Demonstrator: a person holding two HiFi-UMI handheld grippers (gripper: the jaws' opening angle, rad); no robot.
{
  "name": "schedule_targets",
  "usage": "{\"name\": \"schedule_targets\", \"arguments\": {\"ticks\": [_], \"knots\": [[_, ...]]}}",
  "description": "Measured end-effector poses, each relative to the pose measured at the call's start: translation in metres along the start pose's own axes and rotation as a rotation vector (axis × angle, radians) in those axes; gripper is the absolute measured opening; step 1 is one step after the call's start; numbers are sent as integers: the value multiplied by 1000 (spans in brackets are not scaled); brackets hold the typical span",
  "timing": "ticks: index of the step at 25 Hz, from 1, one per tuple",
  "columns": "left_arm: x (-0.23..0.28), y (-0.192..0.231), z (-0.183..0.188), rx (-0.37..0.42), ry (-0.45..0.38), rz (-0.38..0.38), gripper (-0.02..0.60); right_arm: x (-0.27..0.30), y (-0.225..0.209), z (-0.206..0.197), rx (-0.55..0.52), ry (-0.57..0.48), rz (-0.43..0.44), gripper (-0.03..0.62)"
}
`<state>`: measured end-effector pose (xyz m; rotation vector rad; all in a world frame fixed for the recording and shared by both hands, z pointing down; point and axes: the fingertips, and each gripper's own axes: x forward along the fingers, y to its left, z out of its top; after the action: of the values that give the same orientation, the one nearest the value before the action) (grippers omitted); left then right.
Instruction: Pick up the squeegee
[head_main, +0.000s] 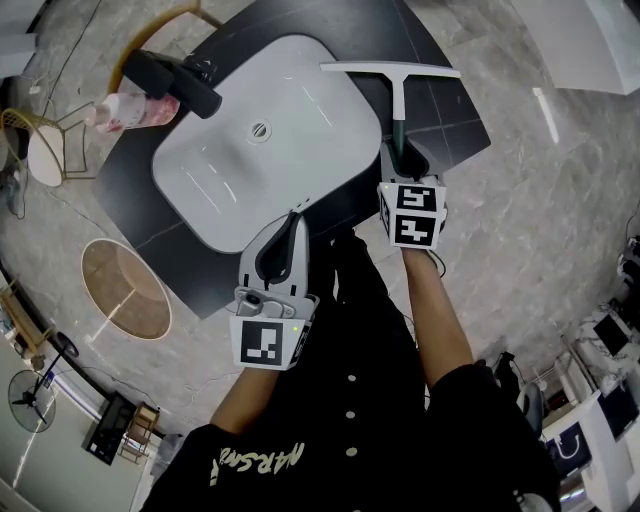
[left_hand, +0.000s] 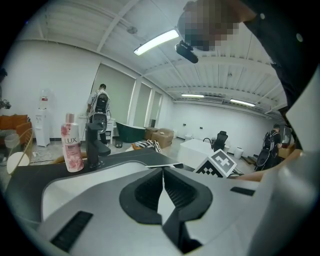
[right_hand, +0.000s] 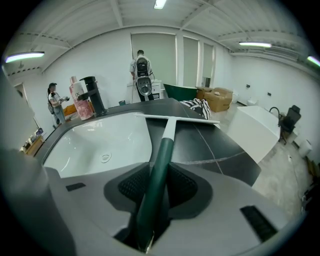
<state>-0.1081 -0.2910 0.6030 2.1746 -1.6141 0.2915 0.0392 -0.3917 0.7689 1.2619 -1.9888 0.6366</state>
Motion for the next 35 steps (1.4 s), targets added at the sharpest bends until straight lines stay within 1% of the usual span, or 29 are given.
{"name": "schedule_targets", "arguments": {"ticks": [5, 11, 13, 15, 19, 26, 31, 35], "knots": [[-4, 1, 9, 14, -22, 2, 18, -9, -12, 7, 12, -10, -24, 94], [-9, -3, 22, 25, -44, -2, 18, -30, -15, 29, -28, -58, -36, 89], [-16, -3, 26, 26, -35, 3, 18, -44, -11, 32, -43, -62, -31, 89], [-21, -3, 37, 40, -45, 1, 18, -59, -9, 42, -56, -87, -33, 89], [-22, -3, 69, 74, -122, -6, 18, -80, -17, 85, -67, -188, -59, 89], [-36, -15, 119, 89, -204, -12, 18, -147, -21, 150, -74, -362, -100, 89], [-46, -30, 158, 127, -282, -32, 18, -195, -25, 189, -74, -502, -125, 89], [-54, -38, 184, 137, -339, -43, 18, -226, -23, 214, -89, -583, -138, 89]]}}
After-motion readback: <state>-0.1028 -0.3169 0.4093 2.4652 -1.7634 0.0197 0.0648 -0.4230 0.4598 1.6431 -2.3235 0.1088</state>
